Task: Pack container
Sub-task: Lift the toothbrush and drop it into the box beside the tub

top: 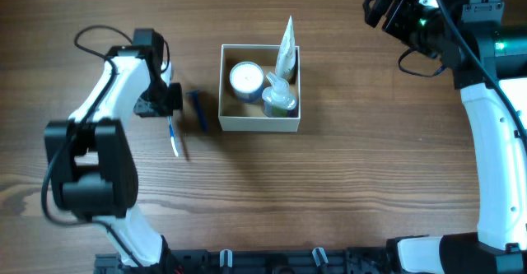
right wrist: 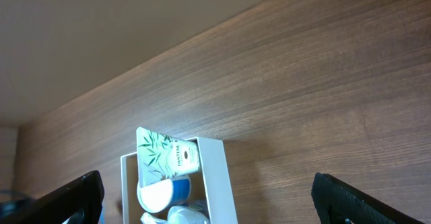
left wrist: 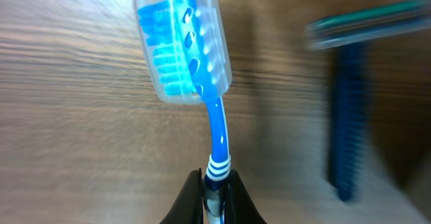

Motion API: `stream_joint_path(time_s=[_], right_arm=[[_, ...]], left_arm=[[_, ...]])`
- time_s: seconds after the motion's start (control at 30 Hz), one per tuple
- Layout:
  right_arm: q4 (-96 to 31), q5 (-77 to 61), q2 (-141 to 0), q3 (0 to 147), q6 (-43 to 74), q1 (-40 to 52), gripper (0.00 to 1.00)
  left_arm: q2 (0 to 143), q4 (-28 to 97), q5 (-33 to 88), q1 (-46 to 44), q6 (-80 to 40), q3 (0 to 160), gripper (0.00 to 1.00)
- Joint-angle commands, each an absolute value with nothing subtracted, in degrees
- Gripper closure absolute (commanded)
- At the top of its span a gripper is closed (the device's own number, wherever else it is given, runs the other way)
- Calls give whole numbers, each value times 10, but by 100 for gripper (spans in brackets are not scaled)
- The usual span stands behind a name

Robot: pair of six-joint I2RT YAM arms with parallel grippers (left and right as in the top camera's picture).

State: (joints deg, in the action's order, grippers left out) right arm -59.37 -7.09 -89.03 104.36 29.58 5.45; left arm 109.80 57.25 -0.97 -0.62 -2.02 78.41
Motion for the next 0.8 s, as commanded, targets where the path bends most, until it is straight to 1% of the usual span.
stream_joint_path(time_s=[0.0,0.17,0.37,0.47,0.77], right_arm=[[-593,-74,-890,1045,302,55,0],[-593,-74,-890,1045,302,55,0],[-593,-74,-890,1045,302,55,0],[-593,-74,-890,1045,302,55,0],[-593,-74,-890,1045,302,55,0]], left_arm=[[1003,577,8,-48,-35,816,96],[933,535,8,-131,-37,818,96],[930,413,-63,-208,7,818,96],[951,381,-63,-216,13,818,96],[1013,394,-59,-215,12,818,96]])
